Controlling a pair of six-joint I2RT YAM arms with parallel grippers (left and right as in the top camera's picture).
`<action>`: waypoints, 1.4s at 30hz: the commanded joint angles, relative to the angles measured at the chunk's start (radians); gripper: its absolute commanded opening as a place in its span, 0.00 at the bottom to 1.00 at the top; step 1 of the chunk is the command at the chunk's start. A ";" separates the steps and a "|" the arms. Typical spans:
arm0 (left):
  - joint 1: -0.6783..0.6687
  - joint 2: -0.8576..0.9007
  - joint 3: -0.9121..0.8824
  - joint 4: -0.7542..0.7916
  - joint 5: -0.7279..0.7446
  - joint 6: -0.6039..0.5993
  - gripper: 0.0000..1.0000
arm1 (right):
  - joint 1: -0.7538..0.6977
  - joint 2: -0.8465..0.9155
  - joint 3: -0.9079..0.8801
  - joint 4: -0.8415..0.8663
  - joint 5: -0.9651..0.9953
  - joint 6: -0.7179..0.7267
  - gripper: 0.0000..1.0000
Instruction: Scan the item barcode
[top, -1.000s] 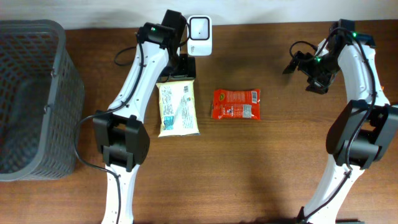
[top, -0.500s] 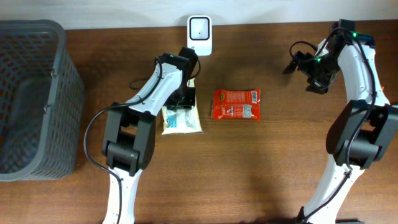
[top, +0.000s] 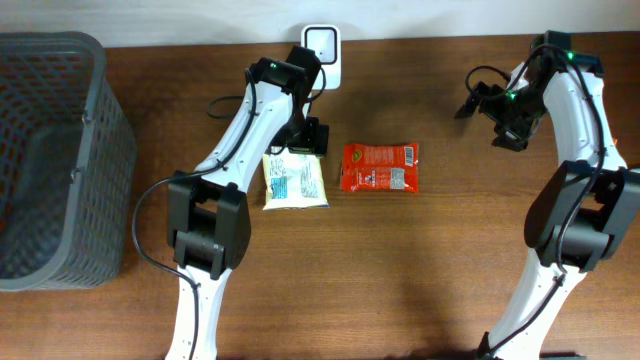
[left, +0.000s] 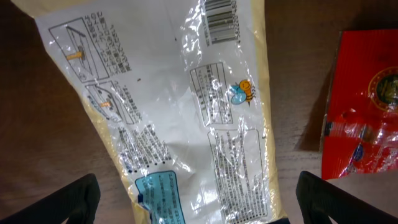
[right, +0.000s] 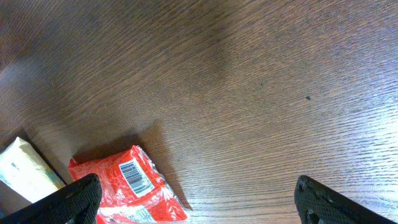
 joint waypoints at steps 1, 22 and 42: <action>-0.002 -0.002 0.015 -0.029 0.014 0.008 0.99 | -0.003 -0.007 0.009 0.000 0.010 -0.010 0.99; 0.198 -0.002 -0.015 -0.075 -0.039 -0.094 0.99 | -0.003 -0.007 0.009 0.000 0.010 -0.010 0.99; 0.193 -0.002 -0.015 -0.054 -0.040 -0.094 0.99 | 0.034 -0.006 0.008 -0.081 -0.119 -0.053 0.99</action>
